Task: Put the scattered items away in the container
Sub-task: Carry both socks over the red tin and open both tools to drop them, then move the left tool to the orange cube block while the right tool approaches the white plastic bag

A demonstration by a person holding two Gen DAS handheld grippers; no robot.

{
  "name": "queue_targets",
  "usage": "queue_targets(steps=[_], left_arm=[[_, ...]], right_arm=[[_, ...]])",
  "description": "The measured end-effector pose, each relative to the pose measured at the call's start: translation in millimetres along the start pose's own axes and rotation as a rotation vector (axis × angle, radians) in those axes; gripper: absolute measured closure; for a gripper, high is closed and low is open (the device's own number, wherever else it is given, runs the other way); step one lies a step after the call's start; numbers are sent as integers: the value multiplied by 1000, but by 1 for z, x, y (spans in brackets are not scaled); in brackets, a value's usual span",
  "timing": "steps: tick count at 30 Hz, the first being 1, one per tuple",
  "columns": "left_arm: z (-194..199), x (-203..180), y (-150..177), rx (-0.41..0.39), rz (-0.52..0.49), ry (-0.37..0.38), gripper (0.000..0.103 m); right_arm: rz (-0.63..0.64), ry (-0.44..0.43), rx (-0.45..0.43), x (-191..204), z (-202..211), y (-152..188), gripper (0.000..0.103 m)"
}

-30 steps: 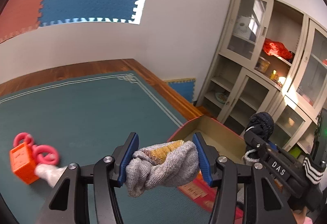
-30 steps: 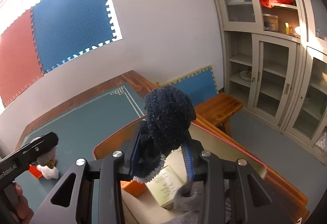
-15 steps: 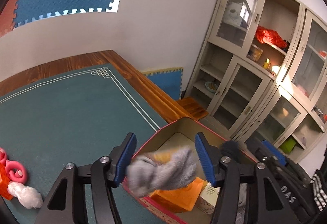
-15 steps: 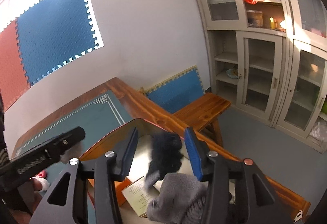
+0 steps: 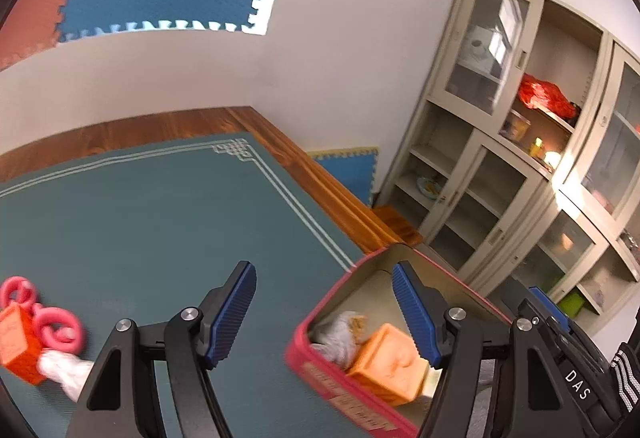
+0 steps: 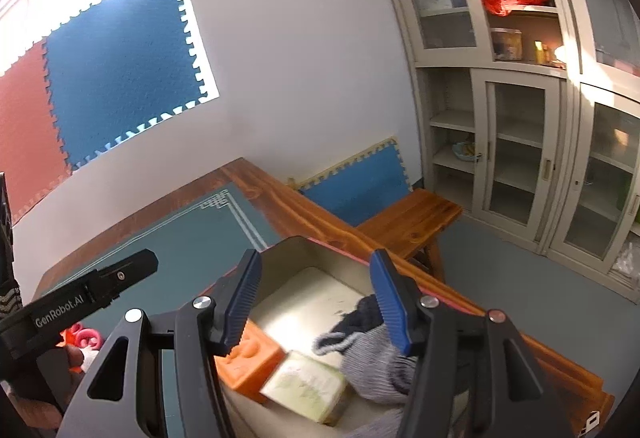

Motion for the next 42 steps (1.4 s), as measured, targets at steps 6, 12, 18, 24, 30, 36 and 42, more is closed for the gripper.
queue_targets(steps=[6, 12, 18, 24, 30, 36, 42], left_arm=[[20, 33, 6, -21, 31, -45, 31], [42, 76, 16, -35, 62, -115, 31], [77, 140, 28, -75, 131, -240, 16], [101, 210, 54, -74, 235, -343, 13], [98, 250, 72, -36, 340, -371, 13], [76, 259, 78, 23, 335, -374, 12], [55, 262, 85, 68, 317, -401, 12]], right_arm=[[67, -54, 15, 41, -3, 11, 42], [149, -113, 24, 87, -2, 24, 27], [261, -191, 46, 144, -2, 44, 23], [322, -256, 135, 186, -20, 65, 23], [373, -276, 197, 211, -33, 81, 23], [398, -275, 235, 223, -48, 88, 23], [391, -281, 288, 224, -67, 107, 23]])
Point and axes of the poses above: each gripper's, at about its wrist camera, not at the fingertips, and z roughly against the way its jaws point, x to its left, y to its underside, the point moved 10 cm from there along -z, roughly the way its jaws point, and after that the axes turned 11 degrees about x, right-handed, at the moved point
